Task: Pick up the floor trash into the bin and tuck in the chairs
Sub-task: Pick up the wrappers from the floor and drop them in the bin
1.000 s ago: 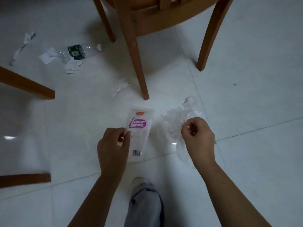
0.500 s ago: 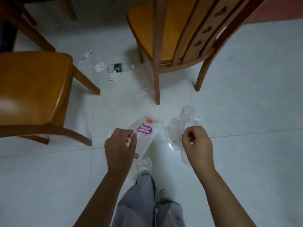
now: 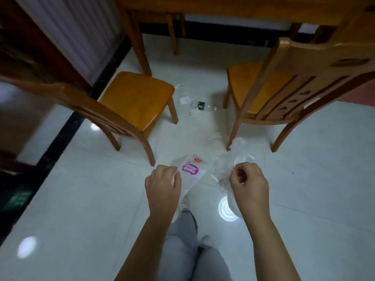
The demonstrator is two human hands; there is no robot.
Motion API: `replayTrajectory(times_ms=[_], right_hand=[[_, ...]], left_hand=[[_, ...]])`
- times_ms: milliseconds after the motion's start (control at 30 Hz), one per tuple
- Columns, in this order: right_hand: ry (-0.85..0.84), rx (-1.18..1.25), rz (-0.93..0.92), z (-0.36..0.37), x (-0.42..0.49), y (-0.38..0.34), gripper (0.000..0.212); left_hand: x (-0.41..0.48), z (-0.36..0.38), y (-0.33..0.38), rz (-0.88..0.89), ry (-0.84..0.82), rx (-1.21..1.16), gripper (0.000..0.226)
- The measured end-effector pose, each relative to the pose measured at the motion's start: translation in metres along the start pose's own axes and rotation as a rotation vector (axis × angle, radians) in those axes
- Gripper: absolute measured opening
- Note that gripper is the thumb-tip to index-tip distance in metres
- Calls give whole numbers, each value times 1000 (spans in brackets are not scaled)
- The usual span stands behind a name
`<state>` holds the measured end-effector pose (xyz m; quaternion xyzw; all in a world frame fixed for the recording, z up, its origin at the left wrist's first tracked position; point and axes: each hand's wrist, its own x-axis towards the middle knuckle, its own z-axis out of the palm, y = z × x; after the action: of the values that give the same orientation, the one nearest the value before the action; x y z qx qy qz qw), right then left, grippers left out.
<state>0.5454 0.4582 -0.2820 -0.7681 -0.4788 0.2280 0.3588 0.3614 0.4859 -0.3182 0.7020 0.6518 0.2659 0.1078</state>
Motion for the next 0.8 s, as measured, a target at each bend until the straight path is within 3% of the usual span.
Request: replayTrajectory(times_ms=[333,567,733,800], right_hand=[[-389,-102,-409,53,-54,-107,3],[-700,-150,-748,96,-146,-171,2],[-831,-170,-920,119,-222,-205,2],[-879,-159,-967,128,-257,-215,1]], left_hand=[[-97,-140,-83,-270,224,195,11],[-208,-213,-121,-514,372,231,7],[-281,-258,-146,-674,466,239,2],[-311,-279,-157,-713,485,243,12]])
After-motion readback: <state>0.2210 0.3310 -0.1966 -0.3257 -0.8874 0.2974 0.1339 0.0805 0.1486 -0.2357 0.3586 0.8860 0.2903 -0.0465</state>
